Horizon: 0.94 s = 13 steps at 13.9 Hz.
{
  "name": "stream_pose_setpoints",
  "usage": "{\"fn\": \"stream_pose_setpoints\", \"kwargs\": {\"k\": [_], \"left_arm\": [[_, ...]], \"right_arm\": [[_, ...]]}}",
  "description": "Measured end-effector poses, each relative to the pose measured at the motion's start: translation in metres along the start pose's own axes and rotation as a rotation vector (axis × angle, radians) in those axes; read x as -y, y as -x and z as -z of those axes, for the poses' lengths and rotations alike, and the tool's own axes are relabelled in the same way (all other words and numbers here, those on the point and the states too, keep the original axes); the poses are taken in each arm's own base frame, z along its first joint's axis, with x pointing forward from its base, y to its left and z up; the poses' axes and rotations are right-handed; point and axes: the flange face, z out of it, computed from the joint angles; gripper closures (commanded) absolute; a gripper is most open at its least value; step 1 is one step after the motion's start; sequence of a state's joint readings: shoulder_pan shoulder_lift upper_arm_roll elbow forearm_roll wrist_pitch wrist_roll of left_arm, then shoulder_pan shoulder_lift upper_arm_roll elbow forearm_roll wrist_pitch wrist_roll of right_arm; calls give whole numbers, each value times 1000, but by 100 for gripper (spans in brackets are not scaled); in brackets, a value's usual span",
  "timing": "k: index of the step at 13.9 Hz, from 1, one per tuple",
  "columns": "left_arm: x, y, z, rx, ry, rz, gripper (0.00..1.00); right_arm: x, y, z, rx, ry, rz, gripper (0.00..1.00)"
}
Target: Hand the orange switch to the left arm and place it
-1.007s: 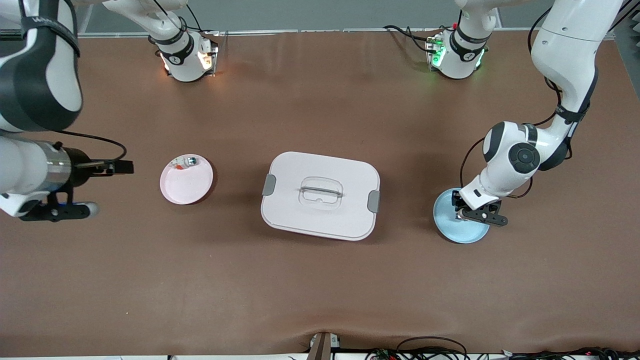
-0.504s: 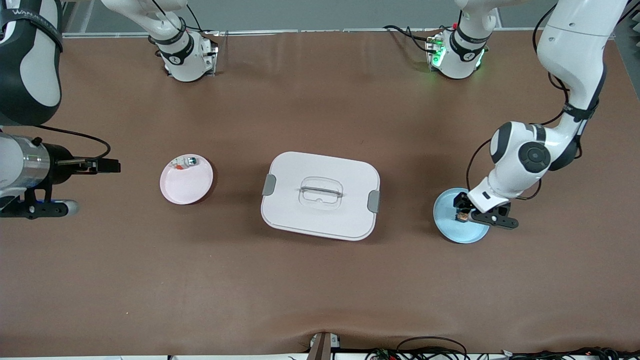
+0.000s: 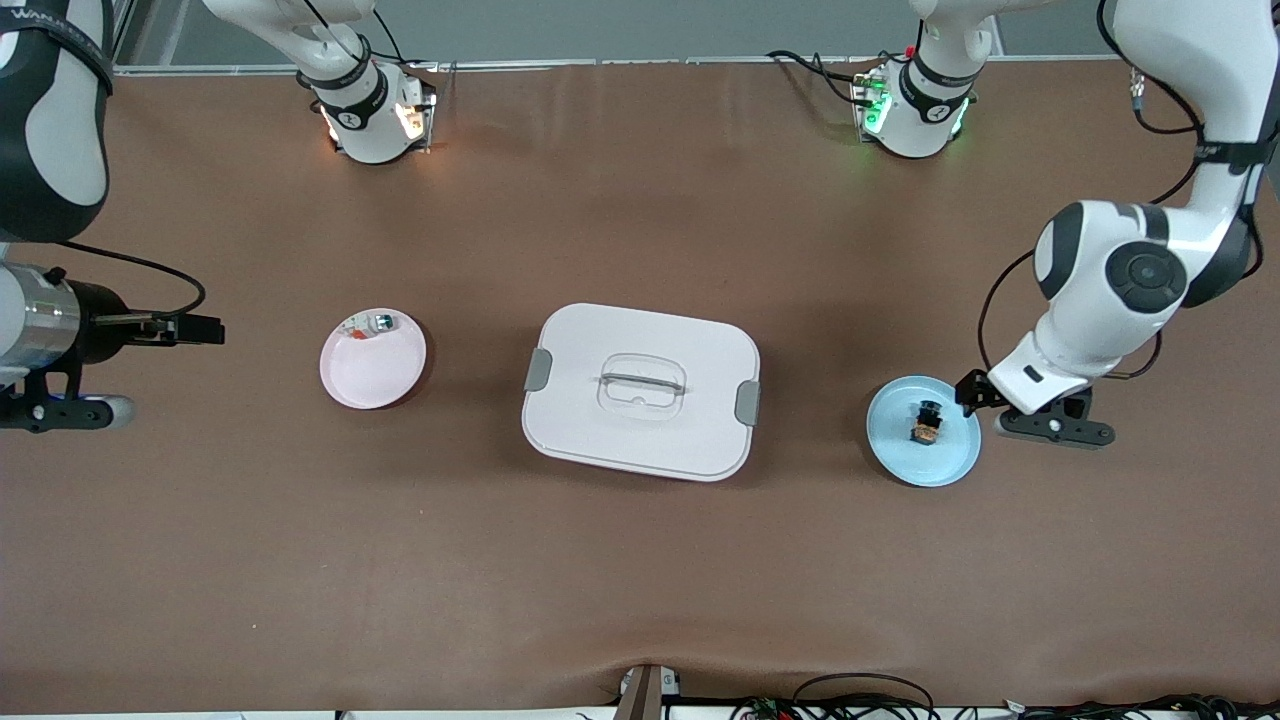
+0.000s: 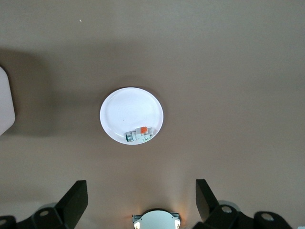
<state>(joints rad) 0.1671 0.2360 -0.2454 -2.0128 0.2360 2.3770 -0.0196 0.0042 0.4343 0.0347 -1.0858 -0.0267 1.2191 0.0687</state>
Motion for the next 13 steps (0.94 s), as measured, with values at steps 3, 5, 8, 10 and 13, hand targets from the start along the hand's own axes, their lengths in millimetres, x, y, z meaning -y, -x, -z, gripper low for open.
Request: {"fn": "stream_pose_setpoints", "kwargs": {"k": [3, 5, 8, 10, 13], "left_arm": [[16, 0, 57, 30, -42, 25, 0], [28, 0, 105, 71, -70, 51, 0], [45, -1, 172, 105, -96, 95, 0], [52, -4, 208, 105, -103, 113, 0], [48, -5, 238, 114, -86, 120, 0]], "right_arm": [[-12, 8, -5, -19, -5, -17, 0], [-13, 14, -10, -28, -4, -18, 0], [-12, 26, -17, -51, -3, -17, 0], [-12, 35, -21, -68, -3, -17, 0], [-22, 41, -23, -80, -7, -33, 0]]}}
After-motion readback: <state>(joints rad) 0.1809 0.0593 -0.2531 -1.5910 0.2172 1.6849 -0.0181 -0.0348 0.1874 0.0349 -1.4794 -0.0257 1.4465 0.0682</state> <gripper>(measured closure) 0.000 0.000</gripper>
